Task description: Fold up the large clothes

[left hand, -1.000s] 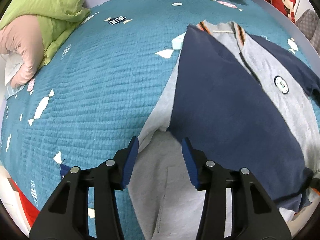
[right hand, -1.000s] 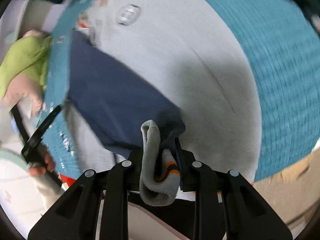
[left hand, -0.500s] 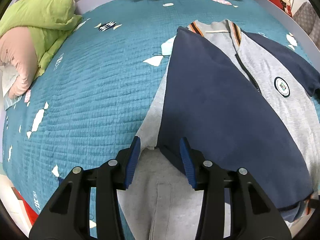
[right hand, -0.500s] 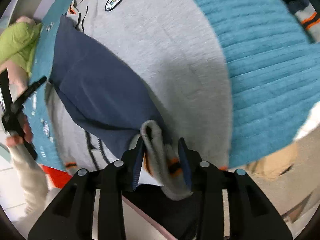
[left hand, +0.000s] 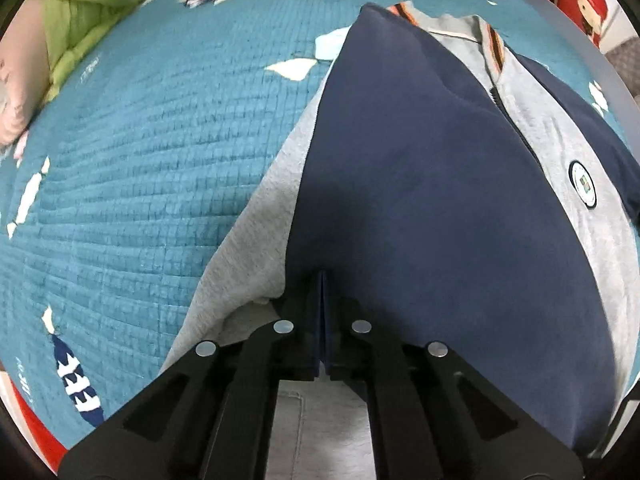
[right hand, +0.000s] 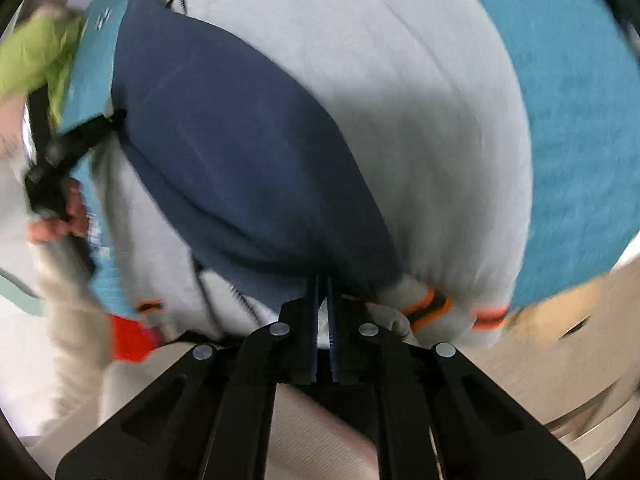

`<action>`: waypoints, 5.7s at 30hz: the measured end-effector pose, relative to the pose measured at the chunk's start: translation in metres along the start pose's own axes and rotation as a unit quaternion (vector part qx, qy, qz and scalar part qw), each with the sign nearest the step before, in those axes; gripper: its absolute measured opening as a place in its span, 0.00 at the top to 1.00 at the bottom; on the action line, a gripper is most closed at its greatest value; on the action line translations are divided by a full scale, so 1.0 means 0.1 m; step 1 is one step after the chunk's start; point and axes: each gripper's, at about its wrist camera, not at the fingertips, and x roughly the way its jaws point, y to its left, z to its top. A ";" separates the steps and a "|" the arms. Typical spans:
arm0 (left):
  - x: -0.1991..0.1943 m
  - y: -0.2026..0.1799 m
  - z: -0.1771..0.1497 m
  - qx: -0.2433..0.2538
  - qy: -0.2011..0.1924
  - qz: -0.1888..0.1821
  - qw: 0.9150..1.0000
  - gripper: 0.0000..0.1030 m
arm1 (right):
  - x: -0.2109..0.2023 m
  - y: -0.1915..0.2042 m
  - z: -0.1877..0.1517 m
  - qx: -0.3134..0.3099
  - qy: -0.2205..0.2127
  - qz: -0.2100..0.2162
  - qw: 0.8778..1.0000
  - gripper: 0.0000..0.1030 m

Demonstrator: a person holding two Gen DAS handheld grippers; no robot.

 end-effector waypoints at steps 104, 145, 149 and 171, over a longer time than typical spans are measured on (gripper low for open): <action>-0.25 -2.35 0.96 0.092 0.019 -0.137 0.986 0.51 | -1.66 -2.20 1.19 0.249 -0.370 -0.044 0.894 0.77; 0.37 -2.32 1.50 0.081 0.027 -0.239 0.967 0.97 | -2.13 1.42 -0.12 -0.320 -0.356 0.023 0.878 0.93; 0.37 -2.19 1.52 0.070 0.039 -0.248 0.965 0.98 | -1.80 1.55 -0.36 -0.347 -0.313 0.010 0.884 0.93; -0.24 -0.57 0.81 0.045 -0.016 -0.135 0.990 0.97 | -0.41 1.67 -1.09 -0.425 -0.083 -0.010 0.901 0.93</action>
